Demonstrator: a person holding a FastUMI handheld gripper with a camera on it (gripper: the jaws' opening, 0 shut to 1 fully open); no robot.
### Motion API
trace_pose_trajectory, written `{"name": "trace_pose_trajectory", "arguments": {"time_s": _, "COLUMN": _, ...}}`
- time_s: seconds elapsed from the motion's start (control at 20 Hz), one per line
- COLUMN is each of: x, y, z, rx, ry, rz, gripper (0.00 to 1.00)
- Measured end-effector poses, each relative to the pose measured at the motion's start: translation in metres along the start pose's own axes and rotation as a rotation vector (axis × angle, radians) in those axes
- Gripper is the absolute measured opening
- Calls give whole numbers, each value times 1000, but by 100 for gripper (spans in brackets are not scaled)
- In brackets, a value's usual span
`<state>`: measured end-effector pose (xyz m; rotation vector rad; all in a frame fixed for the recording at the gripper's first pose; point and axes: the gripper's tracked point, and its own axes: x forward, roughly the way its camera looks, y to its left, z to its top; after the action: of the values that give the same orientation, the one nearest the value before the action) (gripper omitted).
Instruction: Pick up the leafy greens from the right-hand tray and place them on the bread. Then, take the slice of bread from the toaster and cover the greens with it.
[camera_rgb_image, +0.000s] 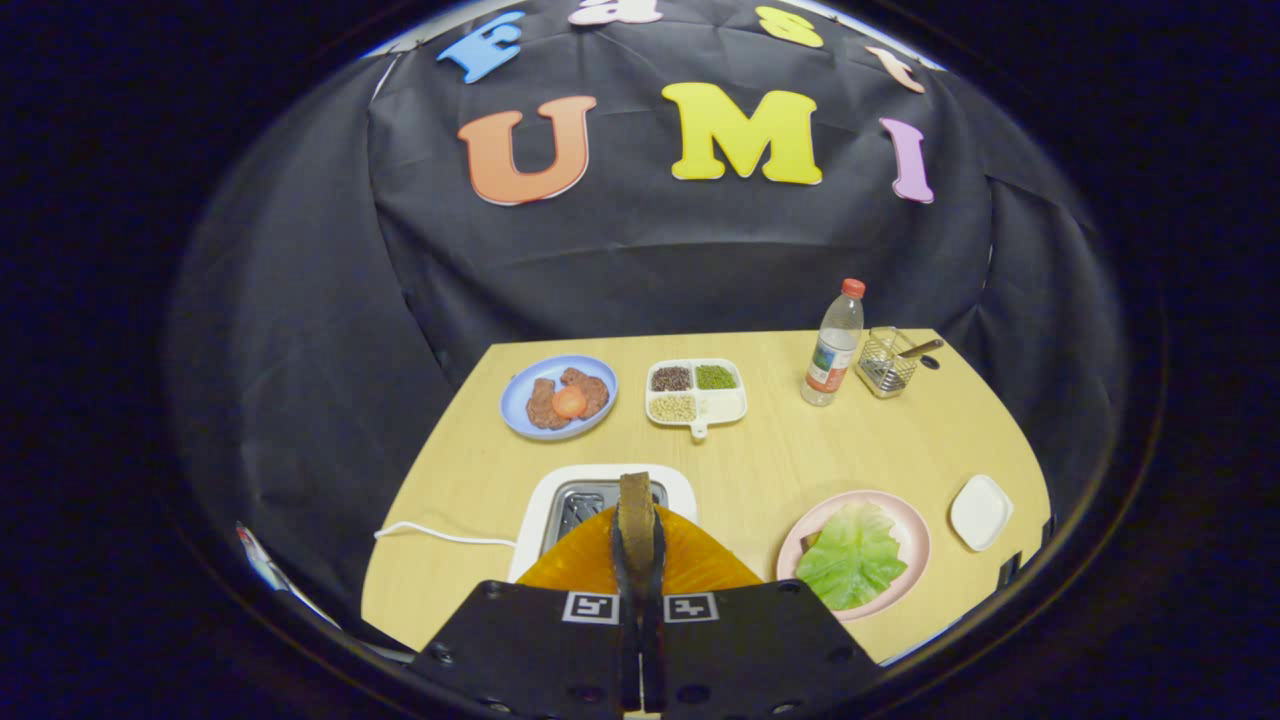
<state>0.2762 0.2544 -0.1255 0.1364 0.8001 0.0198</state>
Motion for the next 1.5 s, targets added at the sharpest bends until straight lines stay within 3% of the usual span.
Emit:
{"name": "trace_pose_trajectory", "arguments": {"time_s": 0.35, "x": -73, "y": -16, "z": 61, "rx": 0, "ry": -116, "rz": 40, "gripper": 1}}
{"name": "trace_pose_trajectory", "arguments": {"time_s": 0.65, "x": -107, "y": -78, "z": 81, "rx": -6, "ry": -228, "rz": -9, "gripper": 1}}
{"name": "trace_pose_trajectory", "arguments": {"time_s": 1.05, "x": -83, "y": -157, "z": 51, "rx": -37, "ry": -234, "rz": -85, "gripper": 1}}
{"name": "trace_pose_trajectory", "arguments": {"time_s": 1.5, "x": -3, "y": -182, "z": -25, "rx": 3, "ry": -76, "rz": -22, "gripper": 1}}
